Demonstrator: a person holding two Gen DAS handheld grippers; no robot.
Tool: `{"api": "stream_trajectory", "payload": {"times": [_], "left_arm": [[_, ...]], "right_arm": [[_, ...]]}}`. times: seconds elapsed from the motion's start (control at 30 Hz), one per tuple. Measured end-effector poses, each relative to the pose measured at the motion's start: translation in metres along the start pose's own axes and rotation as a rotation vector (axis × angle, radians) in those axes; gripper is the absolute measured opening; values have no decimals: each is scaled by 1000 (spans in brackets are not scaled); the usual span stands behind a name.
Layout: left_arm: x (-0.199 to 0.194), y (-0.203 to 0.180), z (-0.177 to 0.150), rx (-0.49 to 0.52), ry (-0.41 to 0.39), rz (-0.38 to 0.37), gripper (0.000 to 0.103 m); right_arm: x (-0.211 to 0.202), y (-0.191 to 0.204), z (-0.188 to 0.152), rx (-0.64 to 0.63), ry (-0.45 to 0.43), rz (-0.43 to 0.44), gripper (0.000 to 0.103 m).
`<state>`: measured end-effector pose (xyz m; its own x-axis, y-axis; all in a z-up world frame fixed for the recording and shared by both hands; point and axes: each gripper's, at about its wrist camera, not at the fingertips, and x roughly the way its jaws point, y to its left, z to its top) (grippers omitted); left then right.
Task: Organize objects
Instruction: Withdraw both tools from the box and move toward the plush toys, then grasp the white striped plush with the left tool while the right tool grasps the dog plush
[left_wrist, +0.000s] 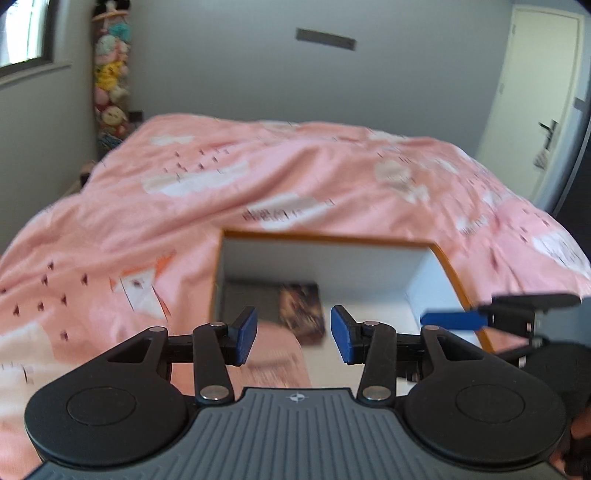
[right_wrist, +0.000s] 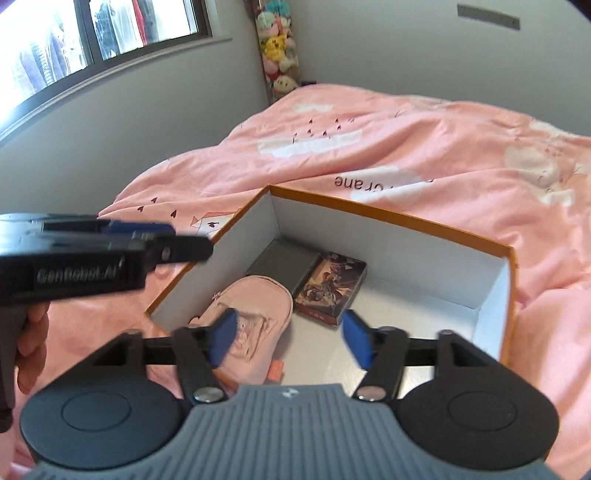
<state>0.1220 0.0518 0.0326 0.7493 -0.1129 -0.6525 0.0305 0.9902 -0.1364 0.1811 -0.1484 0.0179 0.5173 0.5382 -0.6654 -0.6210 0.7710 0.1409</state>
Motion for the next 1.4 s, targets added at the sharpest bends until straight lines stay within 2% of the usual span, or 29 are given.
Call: {"api": "stream_trajectory", "payload": {"times": [0.1,0.2,0.37,0.43,0.53,0.63,0.7,0.77,0.9,0.97,1.07,1.27,1.4], "left_arm": [[-6,-1,-18,-20,56,-53,51],[-6,0,-35,-51,150,-113,51],[-1,6,-68,-108,307,-155,51],[1,11,-80,-150,353,-170,51],[2,15,-92,-203,407,-218,51],[0,15,-101,-220,447,-235,61],[1,11,-103,-217,466,-229,65],[3,7,-103,-214,479,-214,72],[8,5,-108,-241,520,-189,78],[9,6,-112,-257,539,-197,85],[14,1,-120,-256,577,-215,90],[20,-3,-125,-238,599,-219,95],[21,-5,-127,-217,594,-227,92]], "right_arm": [[-17,5,-17,-24,-7,-16,69],[-26,8,-34,-4,9,-22,69],[-27,7,-66,82,97,-18,66],[-24,7,-79,99,144,-27,54],[-22,6,-99,132,206,-55,47],[-23,5,-110,169,236,-45,46],[-25,5,-114,183,246,-43,46],[-25,4,-116,191,259,-36,46],[-21,5,-119,191,285,-23,46],[-20,5,-120,191,295,-16,46],[-18,5,-122,197,311,-11,46],[-15,4,-124,198,327,-9,46],[-13,3,-124,201,334,-10,46]]}}
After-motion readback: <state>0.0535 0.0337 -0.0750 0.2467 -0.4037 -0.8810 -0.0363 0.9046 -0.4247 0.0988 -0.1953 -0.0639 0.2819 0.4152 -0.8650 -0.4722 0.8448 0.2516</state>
